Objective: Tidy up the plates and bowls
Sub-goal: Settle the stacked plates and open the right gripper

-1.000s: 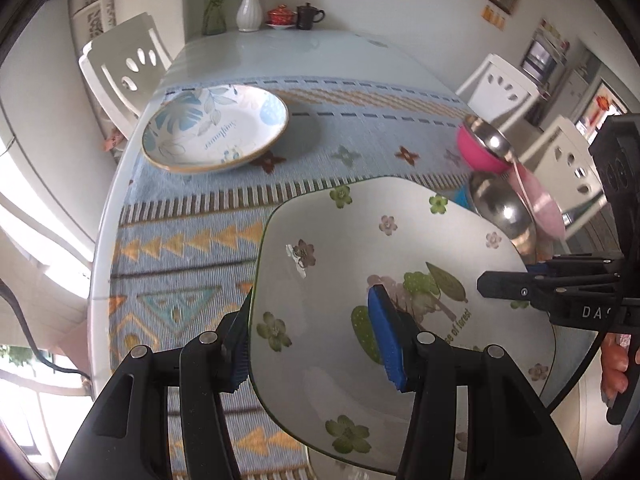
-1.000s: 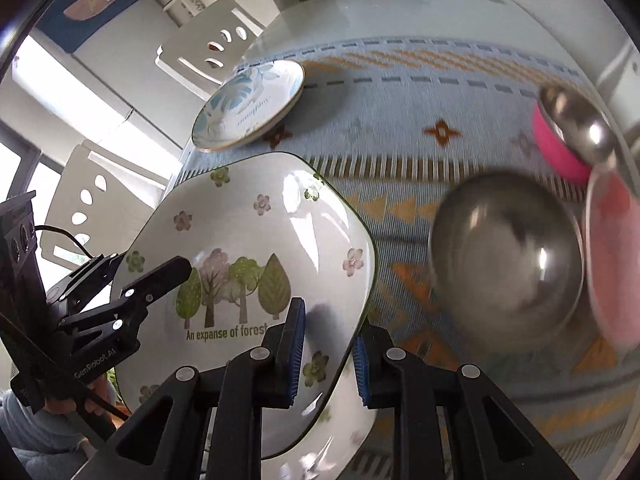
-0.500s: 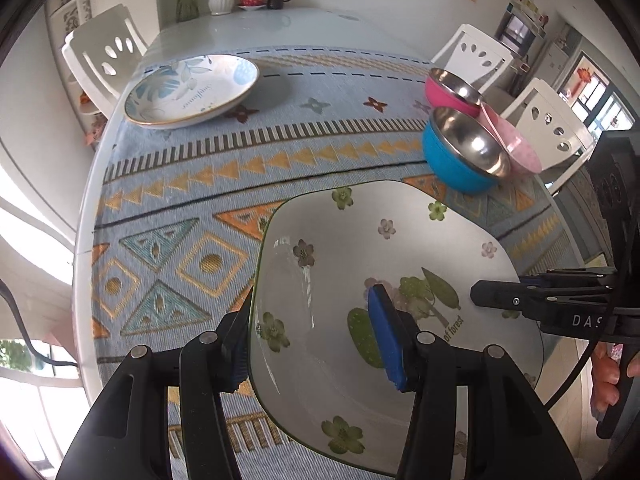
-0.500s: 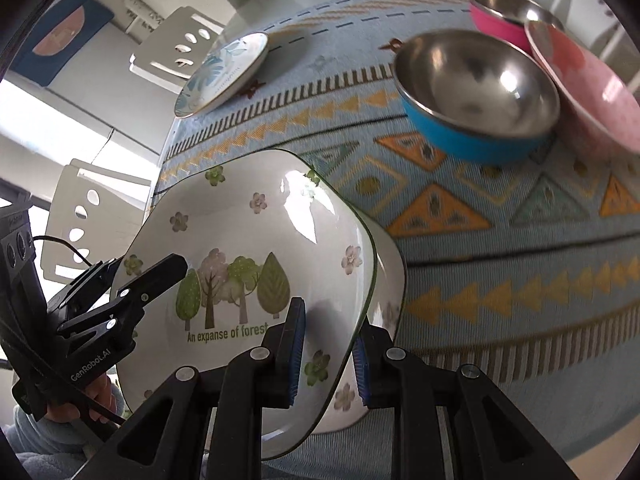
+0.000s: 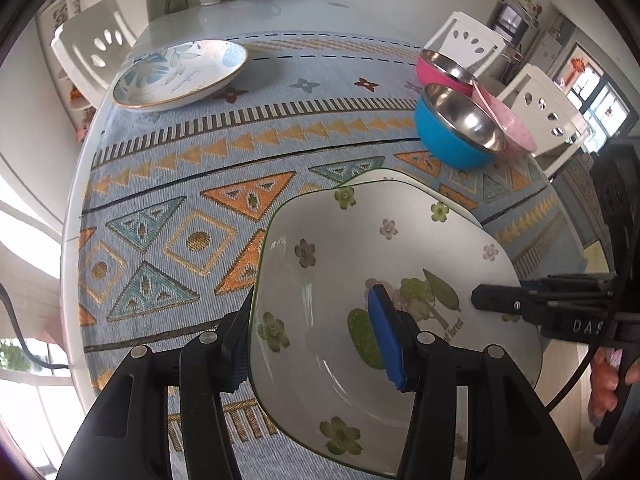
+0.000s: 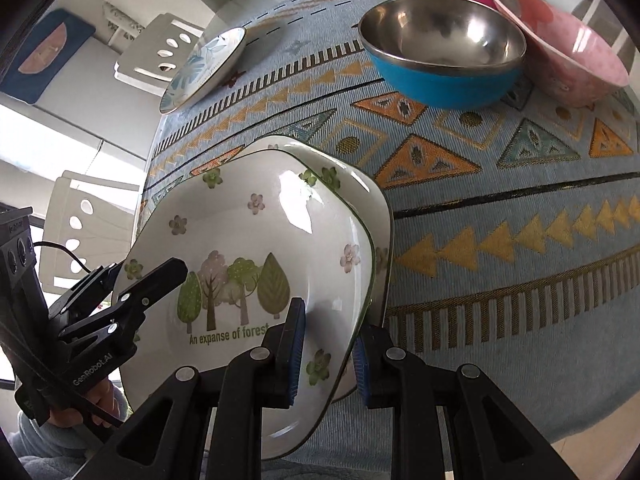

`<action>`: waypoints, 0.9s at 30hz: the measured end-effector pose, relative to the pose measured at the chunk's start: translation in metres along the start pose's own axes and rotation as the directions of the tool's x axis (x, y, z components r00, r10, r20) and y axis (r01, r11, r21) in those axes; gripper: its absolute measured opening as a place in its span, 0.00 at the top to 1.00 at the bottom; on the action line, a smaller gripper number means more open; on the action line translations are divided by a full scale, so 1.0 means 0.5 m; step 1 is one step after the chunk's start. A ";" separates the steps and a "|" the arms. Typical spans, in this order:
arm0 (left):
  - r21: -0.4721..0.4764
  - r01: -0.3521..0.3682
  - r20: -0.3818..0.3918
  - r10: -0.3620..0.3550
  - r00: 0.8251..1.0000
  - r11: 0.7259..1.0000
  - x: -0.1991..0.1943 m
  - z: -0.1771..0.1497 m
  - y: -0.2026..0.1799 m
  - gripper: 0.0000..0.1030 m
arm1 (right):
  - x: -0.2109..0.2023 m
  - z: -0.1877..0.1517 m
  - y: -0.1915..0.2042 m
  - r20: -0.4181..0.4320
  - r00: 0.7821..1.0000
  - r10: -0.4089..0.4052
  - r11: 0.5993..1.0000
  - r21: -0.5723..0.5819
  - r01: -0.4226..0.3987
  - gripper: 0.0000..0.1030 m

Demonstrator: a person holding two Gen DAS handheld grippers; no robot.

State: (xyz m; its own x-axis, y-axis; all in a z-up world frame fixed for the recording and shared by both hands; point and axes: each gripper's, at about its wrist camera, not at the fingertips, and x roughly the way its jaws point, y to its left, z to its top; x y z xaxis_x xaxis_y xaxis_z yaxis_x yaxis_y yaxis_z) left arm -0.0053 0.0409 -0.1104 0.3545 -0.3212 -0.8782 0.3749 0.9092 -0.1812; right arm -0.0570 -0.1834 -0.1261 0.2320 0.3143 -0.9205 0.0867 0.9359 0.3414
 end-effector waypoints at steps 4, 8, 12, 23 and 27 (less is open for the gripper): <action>0.005 -0.007 -0.017 0.007 1.000 1.000 0.009 -0.002 0.002 0.53 | 0.003 0.003 0.003 0.006 1.000 -0.019 1.000 0.008 0.019 0.79; 0.001 -0.005 -0.036 0.005 0.999 1.000 0.015 -0.005 0.009 0.53 | 0.004 0.001 -0.004 0.014 1.000 -0.006 0.999 0.053 0.005 0.80; 0.004 -0.006 -0.061 0.006 0.998 1.000 0.023 -0.011 0.013 0.53 | 0.002 -0.001 -0.005 0.026 1.000 -0.012 0.998 0.068 0.010 0.80; 0.044 -0.001 -0.062 0.003 0.998 0.999 0.009 -0.011 0.010 0.51 | -0.007 0.004 -0.013 0.052 0.998 -0.023 0.987 0.157 0.014 0.80; 0.051 -0.005 -0.051 0.007 0.999 0.999 0.003 -0.009 0.008 0.50 | -0.011 0.008 0.011 0.057 0.992 -0.110 0.982 0.158 0.100 0.78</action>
State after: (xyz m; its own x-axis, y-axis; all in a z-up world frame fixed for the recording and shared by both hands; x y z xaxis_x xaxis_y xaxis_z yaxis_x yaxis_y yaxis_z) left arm -0.0070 0.0454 -0.1145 0.3134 -0.3007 -0.9008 0.4163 0.8960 -0.1543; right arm -0.0538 -0.1808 -0.1183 0.2756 0.2002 -0.9402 0.2617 0.9255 0.2738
